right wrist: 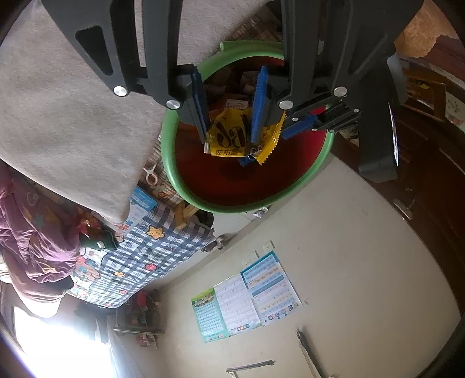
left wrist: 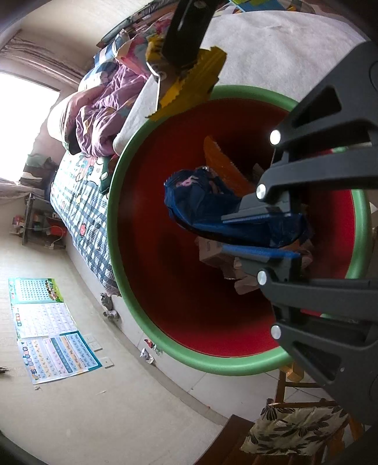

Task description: Collect trash

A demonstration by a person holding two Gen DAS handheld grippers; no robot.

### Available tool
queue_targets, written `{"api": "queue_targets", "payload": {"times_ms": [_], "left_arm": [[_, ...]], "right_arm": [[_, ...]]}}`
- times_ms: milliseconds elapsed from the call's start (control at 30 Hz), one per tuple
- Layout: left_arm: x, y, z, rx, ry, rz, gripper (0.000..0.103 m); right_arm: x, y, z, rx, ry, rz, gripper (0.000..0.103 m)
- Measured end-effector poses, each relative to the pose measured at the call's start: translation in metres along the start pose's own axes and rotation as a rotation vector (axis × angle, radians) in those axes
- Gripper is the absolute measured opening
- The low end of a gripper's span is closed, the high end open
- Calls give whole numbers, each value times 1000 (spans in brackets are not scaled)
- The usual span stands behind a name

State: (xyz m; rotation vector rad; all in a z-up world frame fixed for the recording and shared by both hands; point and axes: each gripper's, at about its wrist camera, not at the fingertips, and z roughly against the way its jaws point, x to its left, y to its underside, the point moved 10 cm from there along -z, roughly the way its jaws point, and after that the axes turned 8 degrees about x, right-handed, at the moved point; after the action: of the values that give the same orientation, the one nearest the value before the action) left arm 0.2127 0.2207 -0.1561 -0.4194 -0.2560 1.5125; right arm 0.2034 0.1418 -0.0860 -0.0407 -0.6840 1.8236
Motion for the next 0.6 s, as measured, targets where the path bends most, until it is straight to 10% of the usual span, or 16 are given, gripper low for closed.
{"api": "queue_targets", "payload": {"times_ms": [167,600], "left_arm": [[3,1,1,-3,-5,10,39],[5,4,11,-25,-14,37,62]], "right_arm": [[1,0,0,-9,4,3,39],[-5,9,9,-33,-2,-5,56]]}}
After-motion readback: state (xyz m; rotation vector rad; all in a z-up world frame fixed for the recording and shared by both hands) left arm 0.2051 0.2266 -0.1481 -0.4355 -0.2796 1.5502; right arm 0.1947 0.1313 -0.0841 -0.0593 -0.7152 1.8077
